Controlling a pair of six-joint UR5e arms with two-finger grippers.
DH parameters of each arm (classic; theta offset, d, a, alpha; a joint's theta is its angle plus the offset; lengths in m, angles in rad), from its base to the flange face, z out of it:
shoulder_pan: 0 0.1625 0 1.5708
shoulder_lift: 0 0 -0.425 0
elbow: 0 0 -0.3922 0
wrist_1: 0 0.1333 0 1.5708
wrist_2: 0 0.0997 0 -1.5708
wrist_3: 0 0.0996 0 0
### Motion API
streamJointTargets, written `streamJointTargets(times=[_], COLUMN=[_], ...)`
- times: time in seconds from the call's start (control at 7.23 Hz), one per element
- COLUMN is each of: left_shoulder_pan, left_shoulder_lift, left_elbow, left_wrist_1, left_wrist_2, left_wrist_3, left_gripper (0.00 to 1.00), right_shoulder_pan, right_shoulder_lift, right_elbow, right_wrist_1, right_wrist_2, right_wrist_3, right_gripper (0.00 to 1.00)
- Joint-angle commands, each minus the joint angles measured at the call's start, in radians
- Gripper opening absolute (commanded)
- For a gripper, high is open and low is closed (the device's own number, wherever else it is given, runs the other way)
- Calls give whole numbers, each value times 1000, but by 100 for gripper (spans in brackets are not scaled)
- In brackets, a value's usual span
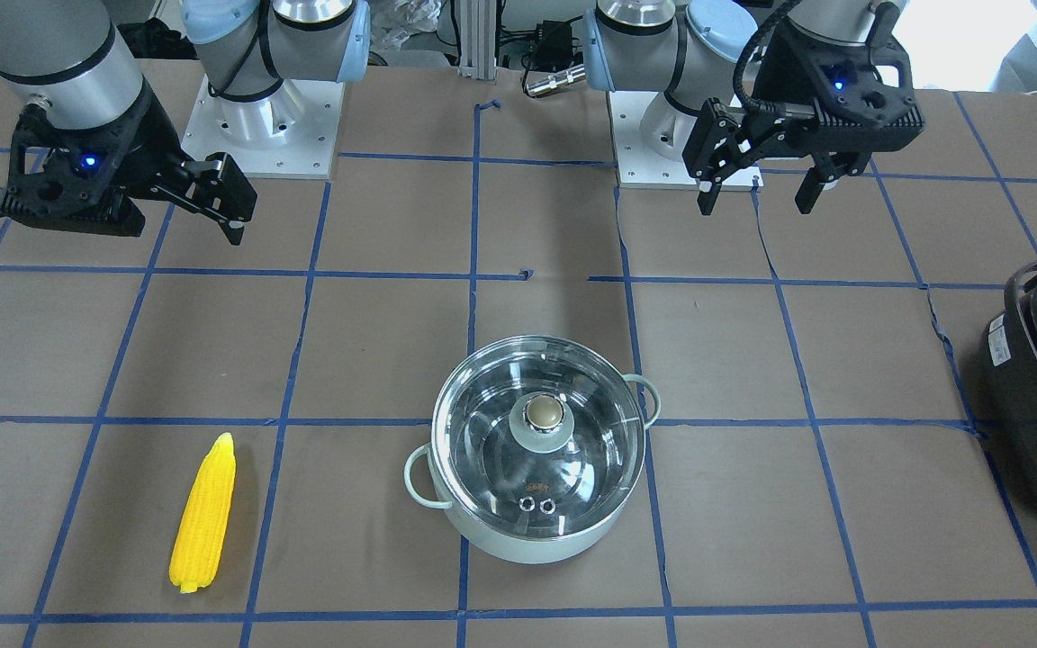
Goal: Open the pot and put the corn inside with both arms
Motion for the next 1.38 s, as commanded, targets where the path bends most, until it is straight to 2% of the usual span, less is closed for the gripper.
streamJointTargets(times=[0.0, 0.41, 0.69, 0.97, 1.11, 1.24], left_shoulder_pan=[0, -2, -37, -79, -148, -210], left_shoulder_lift=[0, -13, -73, -220, -312, -385], left_elbow=[0, 3, 40, 124, 129, 135], left_wrist_1=[0, 6, 70, 117, 268, 323], left_wrist_2=[0, -6, -49, -69, -74, -66], left_wrist_3=[-1, -7, -30, -114, -155, -233], left_gripper=[100, 100, 100, 100, 100, 100], right_shoulder_pan=[0, 0, -3, -8, -11, -12], right_shoulder_lift=[0, 5, 40, 128, 179, 228], right_elbow=[0, 2, -3, -1, -6, 0], right_wrist_1=[0, 2, -36, -238, -267, -340], right_wrist_2=[0, 0, 3, -3, -3, -3], right_wrist_3=[2, 6, 11, -4, -6, -6], right_gripper=[100, 100, 100, 100, 100, 100])
